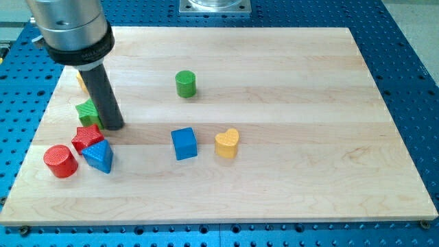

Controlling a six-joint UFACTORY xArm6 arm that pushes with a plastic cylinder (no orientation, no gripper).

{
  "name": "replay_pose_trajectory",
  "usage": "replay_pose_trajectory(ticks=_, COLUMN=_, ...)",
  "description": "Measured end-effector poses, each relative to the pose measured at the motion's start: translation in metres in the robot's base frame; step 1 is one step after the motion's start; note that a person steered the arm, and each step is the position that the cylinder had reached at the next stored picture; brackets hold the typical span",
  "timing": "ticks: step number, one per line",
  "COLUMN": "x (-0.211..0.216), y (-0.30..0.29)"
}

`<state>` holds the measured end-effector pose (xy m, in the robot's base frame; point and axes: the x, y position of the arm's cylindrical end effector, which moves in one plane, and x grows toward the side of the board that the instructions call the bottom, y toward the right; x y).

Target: Move the blue triangle to the bottom right of the red circle

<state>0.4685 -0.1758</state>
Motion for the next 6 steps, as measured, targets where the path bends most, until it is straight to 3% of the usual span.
replay_pose_trajectory(ticks=1, x=0.02, y=0.03)
replay_pose_trajectory(ticks=2, x=0.057, y=0.019)
replay_pose_trajectory(ticks=3, x=0.065, y=-0.016)
replay_pose_trajectory(ticks=6, x=0.065, y=-0.051)
